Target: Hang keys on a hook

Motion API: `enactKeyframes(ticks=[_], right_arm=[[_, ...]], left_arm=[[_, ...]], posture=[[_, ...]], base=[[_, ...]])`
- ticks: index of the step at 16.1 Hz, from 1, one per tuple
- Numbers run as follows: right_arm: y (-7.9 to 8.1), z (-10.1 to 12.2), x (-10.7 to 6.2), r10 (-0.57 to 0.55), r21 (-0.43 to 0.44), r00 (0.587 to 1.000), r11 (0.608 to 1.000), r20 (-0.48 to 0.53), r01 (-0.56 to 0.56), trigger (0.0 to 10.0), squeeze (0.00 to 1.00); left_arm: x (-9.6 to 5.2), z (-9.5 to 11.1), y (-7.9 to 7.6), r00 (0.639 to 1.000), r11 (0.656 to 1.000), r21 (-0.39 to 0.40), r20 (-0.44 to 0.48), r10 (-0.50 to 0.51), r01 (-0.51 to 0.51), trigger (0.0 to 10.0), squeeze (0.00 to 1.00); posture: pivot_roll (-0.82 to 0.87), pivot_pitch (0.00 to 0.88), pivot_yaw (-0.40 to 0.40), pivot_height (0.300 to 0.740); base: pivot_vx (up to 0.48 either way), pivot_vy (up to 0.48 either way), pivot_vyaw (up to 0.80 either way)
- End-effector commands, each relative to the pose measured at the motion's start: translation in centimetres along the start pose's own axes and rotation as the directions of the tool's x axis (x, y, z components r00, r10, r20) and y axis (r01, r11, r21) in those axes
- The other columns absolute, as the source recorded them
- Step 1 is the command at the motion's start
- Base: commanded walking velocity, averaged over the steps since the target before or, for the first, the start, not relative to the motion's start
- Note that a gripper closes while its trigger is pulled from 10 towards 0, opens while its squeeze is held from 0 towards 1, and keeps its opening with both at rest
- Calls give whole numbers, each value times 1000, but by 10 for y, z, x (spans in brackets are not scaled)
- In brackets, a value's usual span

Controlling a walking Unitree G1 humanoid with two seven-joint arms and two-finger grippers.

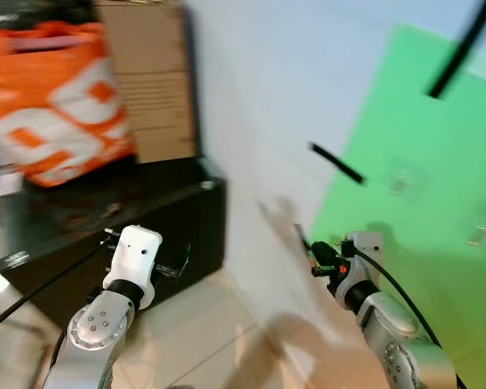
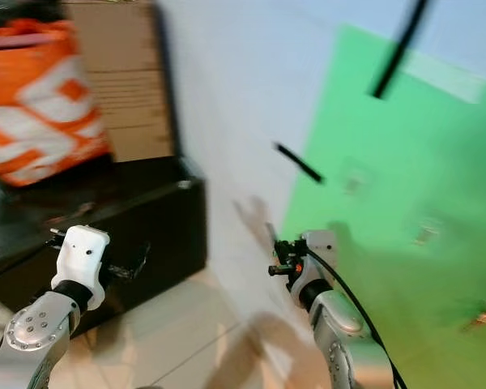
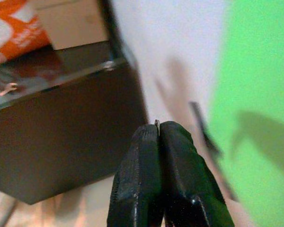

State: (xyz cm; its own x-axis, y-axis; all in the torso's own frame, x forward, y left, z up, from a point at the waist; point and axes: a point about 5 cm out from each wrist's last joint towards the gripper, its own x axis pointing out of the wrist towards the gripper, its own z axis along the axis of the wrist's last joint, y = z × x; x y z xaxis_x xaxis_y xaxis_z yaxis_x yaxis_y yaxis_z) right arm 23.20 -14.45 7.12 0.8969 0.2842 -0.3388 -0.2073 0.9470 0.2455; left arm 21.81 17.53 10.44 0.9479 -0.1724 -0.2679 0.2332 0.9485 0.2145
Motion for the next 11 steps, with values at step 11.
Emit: enactKeyframes(ticks=[11], right_arm=[[-13, 9, -3, -66, -50, 998, 997, 14, 66, 10000, 0]], left_arm=[[9, 4, -7, 1000, 1000, -19, 25, -16, 16, 10000, 114]], posture=[[67, 0, -48, 740]], base=[[0, 356, 0]])
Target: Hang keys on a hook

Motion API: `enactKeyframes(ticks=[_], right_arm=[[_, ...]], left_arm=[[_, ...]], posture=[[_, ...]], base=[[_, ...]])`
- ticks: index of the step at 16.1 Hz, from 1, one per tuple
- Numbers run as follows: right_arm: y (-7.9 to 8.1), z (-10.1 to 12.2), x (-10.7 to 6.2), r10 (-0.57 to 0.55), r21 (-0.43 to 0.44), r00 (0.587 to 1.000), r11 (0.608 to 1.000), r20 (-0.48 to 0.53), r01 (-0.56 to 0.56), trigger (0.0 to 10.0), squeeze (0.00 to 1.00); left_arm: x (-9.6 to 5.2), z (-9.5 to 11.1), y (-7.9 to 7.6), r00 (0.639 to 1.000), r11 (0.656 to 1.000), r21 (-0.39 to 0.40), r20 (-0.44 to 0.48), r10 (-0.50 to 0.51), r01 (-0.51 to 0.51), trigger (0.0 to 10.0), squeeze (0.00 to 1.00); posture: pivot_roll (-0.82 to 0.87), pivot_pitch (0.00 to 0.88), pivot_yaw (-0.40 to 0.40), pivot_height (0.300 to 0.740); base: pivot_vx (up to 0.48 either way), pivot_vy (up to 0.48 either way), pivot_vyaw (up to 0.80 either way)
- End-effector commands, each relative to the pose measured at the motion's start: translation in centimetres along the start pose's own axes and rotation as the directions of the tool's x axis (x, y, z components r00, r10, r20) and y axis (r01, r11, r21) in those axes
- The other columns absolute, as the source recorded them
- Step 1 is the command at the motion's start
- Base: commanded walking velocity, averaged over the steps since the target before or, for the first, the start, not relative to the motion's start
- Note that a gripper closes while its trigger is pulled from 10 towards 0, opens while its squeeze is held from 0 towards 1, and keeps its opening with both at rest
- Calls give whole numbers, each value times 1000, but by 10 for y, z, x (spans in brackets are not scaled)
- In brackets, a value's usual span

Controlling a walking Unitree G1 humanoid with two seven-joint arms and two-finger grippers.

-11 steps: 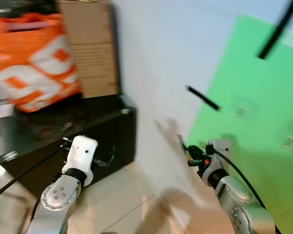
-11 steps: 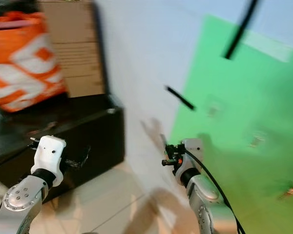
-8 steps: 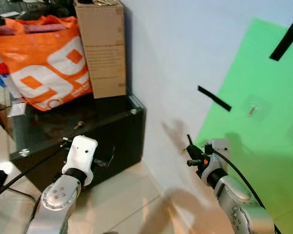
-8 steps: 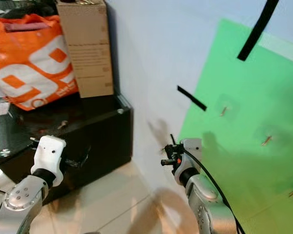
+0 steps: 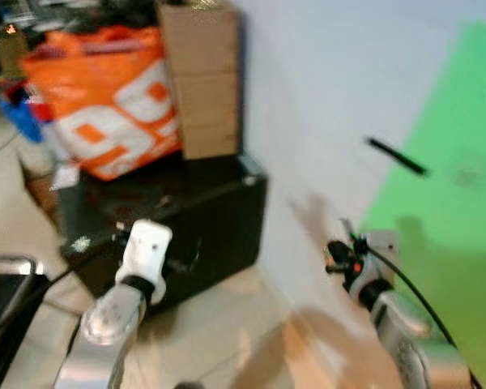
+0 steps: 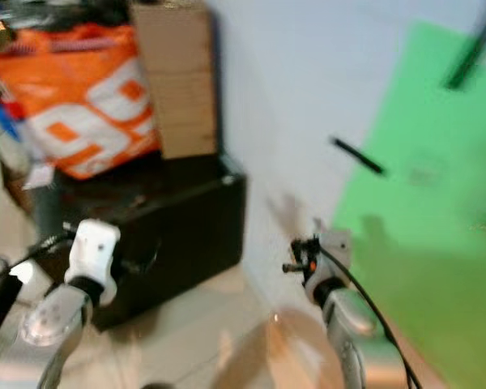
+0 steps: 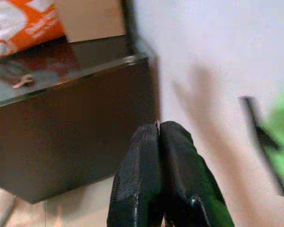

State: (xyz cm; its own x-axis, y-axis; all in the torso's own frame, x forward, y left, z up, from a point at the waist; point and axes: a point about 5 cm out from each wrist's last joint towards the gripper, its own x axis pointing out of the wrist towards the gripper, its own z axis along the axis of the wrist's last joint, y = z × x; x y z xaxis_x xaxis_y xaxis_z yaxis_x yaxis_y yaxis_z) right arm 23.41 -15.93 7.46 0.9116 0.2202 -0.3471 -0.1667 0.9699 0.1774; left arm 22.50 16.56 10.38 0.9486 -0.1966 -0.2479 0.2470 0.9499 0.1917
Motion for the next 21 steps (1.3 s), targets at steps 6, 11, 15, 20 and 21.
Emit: enactKeyframes(ticks=[6, 11, 15, 20, 21], right_arm=[[-4, 5, 2, 3, -39, 1000, 999, 1, -3, 10000, 0], [2, -2, 10, -4, -28, 1000, 1000, -10, 3, 10000, 0], [-9, -10, -1, -74, 17, 997, 997, -9, 75, 10000, 0], [0, -13, -3, -81, 36, 997, 996, 0, 81, 10000, 0], [2, -13, -3, -84, 40, 996, 996, 1, 84, 10000, 0]], left_arm=[[2, -5, 2, 1000, 1000, -8, 0, 25, -25, 10000, 114], [-6, -15, 11, 997, 997, -8, -30, 74, -74, 10000, 122], [2, -10, 4, 1000, 1000, 9, -16, 23, -22, 10000, 122], [1, -11, 12, 1000, 1000, 22, -22, 15, -15, 10000, 118], [2, -11, 13, 1000, 1000, 21, -21, 23, -22, 10000, 114]], posture=[[73, 0, -87, 740], [85, 0, -94, 740], [58, 0, -44, 740], [43, 0, -8, 740], [42, 0, -7, 740]], base=[[0, 58, -753], [0, 0, -800], [0, 0, -800], [0, 0, -800], [0, 0, -800]])
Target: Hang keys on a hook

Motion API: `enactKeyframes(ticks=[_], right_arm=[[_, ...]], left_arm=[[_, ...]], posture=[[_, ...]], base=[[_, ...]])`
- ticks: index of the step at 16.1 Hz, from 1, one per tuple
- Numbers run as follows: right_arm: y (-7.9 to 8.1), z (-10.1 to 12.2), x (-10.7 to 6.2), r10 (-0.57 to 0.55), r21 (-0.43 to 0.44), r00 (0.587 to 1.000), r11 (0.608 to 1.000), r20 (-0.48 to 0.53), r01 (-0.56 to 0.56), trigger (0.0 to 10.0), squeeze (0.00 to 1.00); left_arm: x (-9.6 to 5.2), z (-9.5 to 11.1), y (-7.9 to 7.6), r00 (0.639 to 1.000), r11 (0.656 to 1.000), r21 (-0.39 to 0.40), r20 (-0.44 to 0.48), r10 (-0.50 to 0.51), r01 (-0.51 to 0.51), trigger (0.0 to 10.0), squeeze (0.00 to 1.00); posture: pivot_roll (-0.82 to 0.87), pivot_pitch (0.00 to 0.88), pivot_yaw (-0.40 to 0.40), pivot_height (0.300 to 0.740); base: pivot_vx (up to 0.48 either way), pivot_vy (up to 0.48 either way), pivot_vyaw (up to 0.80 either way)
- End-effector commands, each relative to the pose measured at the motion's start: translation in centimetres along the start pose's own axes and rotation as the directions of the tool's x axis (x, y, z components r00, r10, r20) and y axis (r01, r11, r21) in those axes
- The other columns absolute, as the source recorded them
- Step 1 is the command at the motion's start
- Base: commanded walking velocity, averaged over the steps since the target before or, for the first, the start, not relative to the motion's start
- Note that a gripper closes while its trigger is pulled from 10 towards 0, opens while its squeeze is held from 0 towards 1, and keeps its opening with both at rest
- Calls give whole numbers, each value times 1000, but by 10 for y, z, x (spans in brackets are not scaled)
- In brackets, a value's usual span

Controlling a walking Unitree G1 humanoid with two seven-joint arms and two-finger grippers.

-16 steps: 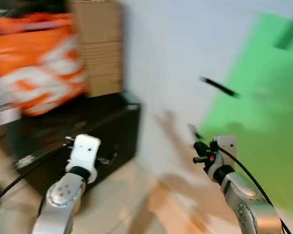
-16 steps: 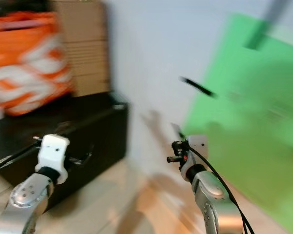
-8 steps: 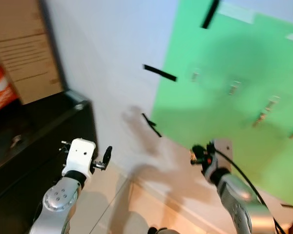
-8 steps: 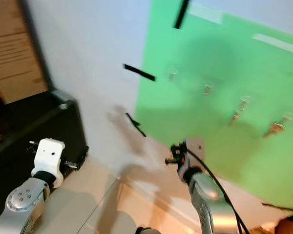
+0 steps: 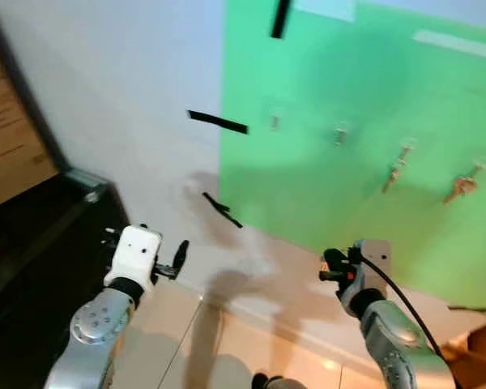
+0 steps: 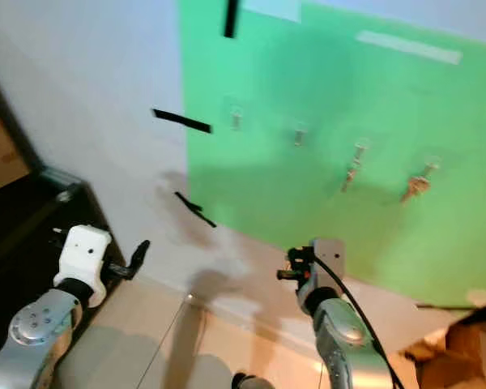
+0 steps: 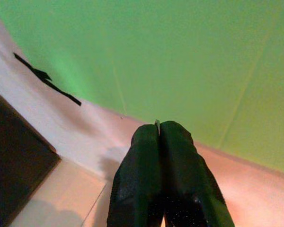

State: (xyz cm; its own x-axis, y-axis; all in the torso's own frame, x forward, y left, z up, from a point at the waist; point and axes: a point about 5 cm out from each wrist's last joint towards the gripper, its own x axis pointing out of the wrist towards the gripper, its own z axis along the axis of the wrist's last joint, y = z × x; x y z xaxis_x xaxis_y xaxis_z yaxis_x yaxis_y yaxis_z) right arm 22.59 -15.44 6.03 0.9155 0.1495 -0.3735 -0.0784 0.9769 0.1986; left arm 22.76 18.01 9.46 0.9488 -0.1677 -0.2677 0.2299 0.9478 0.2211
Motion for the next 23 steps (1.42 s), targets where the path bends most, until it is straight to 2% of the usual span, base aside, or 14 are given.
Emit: enactKeyframes(ticks=[1, 3, 7, 11, 14, 19, 23], right_arm=[[-2, 3, 0, -32, -3, 999, 999, 22, 32, 10000, 0], [-5, 3, 1, -76, 14, 997, 997, 23, 75, 10000, 0], [1, 1, 5, -48, 24, 999, 999, 12, 48, 10000, 0], [4, 4, 10, -45, 36, 998, 998, 35, 43, 10000, 0], [4, 6, 15, -58, 33, 997, 998, 56, 56, 10000, 0], [4, 8, 18, -56, -3, 996, 998, 67, 57, 10000, 0], [1, 6, 21, -76, 21, 995, 997, 58, 75, 10000, 0]], left_arm=[[3, 2, 0, 1000, 1000, -6, 9, 4, -4, 10000, 110], [1, 2, 0, 1000, 1000, -18, 8, 17, -17, 10000, 110], [-6, -1, 0, 999, 999, -23, -4, 34, -34, 10000, 114], [1, 3, 3, 1000, 1000, -3, 6, 17, -17, 10000, 118], [5, 3, 2, 1000, 1000, -26, 6, 13, -13, 10000, 118], [-9, -18, 6, 995, 993, -80, -56, 87, -91, 10000, 125], [-6, -15, 4, 995, 992, -81, -40, 89, -92, 10000, 118]], posture=[[45, 0, -11, 740], [55, 0, -23, 740], [88, 0, -42, 740], [78, 0, 8, 740], [82, 0, 6, 740], [96, 0, -30, 740], [94, 0, -31, 740]], base=[[0, 0, -800], [0, 0, -800], [0, 0, -800], [0, 127, -800], [0, 0, 0], [0, 0, 0], [0, 0, -262]])
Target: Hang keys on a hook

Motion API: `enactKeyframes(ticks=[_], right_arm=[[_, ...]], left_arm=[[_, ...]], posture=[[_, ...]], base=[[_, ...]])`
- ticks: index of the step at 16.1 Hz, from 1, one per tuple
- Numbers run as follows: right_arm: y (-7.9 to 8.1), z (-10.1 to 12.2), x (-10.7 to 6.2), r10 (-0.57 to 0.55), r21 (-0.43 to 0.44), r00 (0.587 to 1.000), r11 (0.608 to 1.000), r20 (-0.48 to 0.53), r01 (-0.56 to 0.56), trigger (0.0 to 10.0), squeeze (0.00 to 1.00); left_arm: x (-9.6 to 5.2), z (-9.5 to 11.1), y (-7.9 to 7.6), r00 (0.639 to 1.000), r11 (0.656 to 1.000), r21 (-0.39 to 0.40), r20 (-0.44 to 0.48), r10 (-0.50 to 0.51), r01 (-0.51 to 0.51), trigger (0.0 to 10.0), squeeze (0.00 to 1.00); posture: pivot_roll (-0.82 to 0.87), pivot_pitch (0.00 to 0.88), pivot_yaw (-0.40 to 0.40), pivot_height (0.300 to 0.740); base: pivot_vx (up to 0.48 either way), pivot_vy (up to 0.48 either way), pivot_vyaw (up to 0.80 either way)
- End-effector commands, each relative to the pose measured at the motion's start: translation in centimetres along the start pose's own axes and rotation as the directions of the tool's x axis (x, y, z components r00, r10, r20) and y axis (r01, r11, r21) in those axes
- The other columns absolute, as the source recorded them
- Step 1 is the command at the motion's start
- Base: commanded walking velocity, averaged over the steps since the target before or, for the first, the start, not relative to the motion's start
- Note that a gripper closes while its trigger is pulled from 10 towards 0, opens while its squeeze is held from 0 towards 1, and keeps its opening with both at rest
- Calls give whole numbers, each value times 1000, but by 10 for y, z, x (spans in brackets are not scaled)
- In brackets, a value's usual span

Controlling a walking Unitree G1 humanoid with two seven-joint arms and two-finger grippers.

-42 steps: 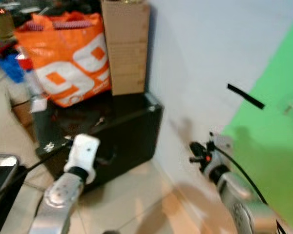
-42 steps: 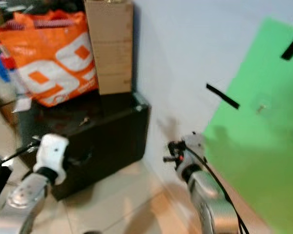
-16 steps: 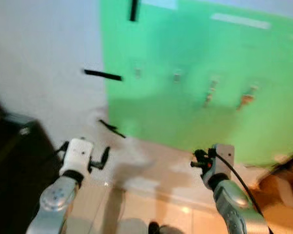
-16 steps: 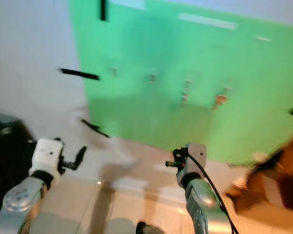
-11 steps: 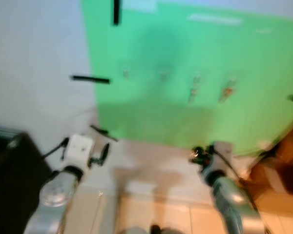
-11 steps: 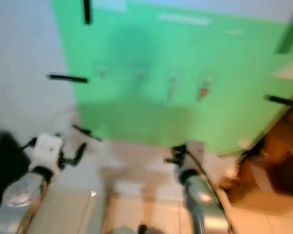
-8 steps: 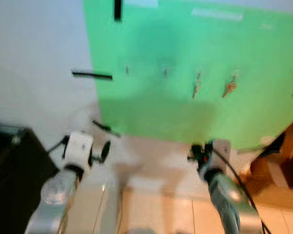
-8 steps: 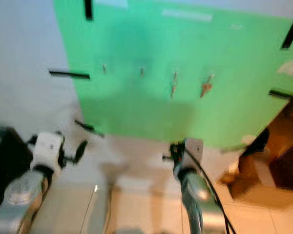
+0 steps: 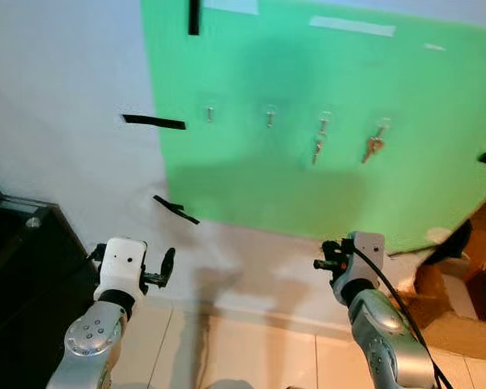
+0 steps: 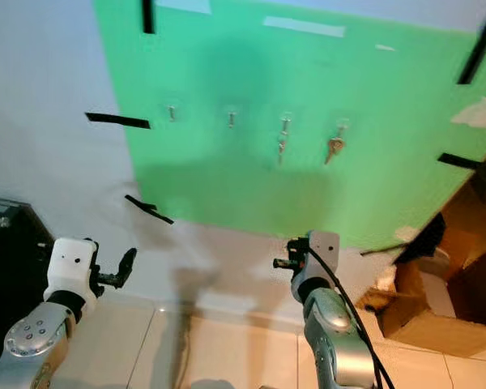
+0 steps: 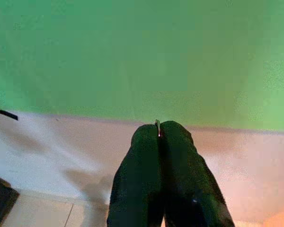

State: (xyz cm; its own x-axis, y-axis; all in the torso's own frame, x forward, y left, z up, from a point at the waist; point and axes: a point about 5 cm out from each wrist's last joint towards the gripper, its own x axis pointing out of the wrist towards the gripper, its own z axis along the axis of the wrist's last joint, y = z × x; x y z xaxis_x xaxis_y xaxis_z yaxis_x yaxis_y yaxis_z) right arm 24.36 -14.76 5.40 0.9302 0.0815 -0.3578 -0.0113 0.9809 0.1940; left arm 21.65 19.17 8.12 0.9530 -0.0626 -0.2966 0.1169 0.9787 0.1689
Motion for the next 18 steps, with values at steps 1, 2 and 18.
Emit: enactKeyframes(ticks=[1, 2, 18], right_arm=[[-2, 6, 2, -11, -1, 999, 1000, 32, 11, 10000, 0], [-3, 7, 1, -11, -2, 999, 1000, 38, 11, 10000, 0], [-5, 10, 7, 7, -22, 999, 1000, 39, -6, 10000, 0]], left_arm=[[4, 4, -3, 1000, 1000, 5, 19, -14, 13, 10000, 118], [5, 5, -3, 1000, 1000, 10, 22, -18, 18, 10000, 114], [2, 3, -5, 1000, 1000, -4, 25, 8, -8, 10000, 122]], posture=[[89, 0, -26, 740], [83, 0, -21, 740], [111, 0, -62, 740]], base=[[0, 304, -800], [0, 401, -800], [0, 26, -35]])
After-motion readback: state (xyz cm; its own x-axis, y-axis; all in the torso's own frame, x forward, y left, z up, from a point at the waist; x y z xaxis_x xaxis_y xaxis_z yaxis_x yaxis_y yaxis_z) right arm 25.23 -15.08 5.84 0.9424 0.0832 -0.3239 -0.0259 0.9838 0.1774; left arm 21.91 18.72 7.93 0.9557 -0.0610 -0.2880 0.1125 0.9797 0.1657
